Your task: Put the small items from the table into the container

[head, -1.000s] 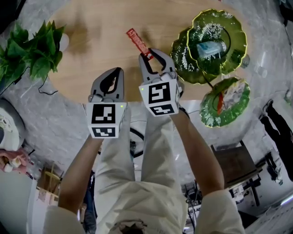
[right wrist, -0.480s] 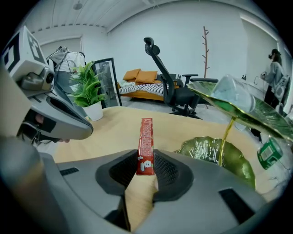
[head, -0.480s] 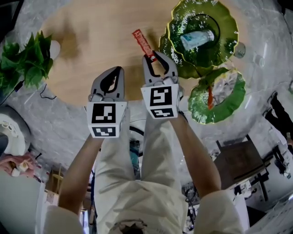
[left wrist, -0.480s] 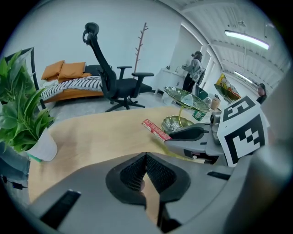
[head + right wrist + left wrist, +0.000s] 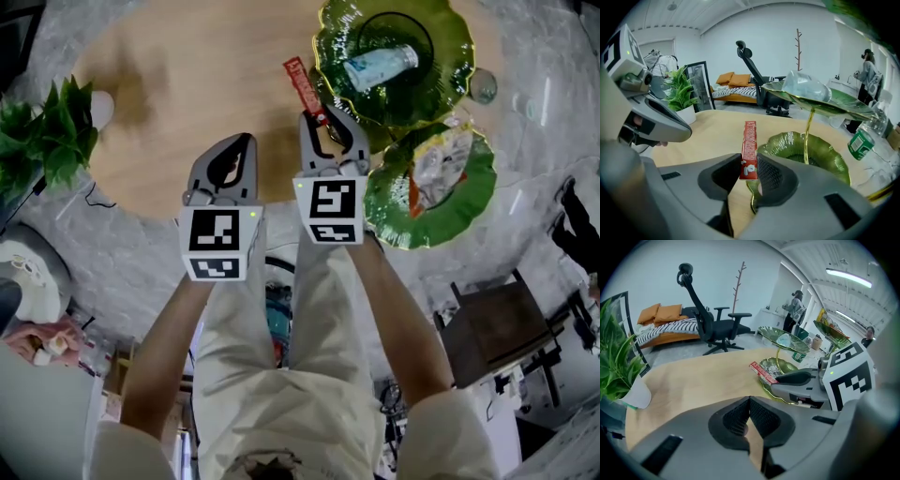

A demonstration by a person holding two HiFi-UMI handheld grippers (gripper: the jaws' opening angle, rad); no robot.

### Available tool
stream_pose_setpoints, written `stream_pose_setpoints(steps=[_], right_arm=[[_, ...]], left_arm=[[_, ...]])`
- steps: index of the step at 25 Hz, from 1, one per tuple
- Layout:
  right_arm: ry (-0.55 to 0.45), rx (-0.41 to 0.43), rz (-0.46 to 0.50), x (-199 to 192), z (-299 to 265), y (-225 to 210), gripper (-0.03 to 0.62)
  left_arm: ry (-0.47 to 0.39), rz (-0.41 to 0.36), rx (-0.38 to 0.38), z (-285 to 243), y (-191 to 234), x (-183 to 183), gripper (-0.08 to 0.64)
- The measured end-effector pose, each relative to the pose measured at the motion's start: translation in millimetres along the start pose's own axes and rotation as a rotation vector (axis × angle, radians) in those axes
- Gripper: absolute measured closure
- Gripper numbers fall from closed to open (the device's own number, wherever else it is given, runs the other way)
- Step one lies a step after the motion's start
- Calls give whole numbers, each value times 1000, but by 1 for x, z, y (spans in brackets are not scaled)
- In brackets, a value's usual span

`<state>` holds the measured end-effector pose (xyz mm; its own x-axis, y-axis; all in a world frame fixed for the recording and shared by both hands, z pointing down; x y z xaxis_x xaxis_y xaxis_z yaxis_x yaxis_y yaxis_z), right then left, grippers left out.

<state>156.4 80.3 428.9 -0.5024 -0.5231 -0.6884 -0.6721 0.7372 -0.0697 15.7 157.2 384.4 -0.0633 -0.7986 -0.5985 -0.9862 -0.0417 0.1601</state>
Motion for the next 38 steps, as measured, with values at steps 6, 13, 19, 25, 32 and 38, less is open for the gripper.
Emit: stream_pose_setpoints(steps=[6,13,19,25,32,38], right_arm=[[4,-37,-25,-11,5,-7,489],[8,-56,-57,-24,13,-15,489],[15,-81,-81,-32,16,-23,489],[15,-112,-84,-39,19,-31,488],[16,-136,-88,-46,22,-36,488],[28,-147,-76,-49,23,-36,488]], left_arm=[[7,-16,-13,-4,-6,-1,554],[9,-33,-16,-4,-13,2,554],[16,-40,-23,-8,-19,1,554],[21,-47,-32,-10,-27,0,554],[23,-48,-32,-14,-30,2,554],[24,-48,-35,-13,-32,2,554]])
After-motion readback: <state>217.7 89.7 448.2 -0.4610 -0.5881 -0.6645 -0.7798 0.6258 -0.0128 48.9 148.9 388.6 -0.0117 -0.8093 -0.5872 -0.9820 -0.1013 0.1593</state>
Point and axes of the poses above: the fingertips, and each gripper's own axes: z backward along the fingers, y to its left, x out of its top, the point moved 10 cm from there along z, backward along the fingers, and after that the axes turned 3 degrees about -z, right-handed, at the moved point
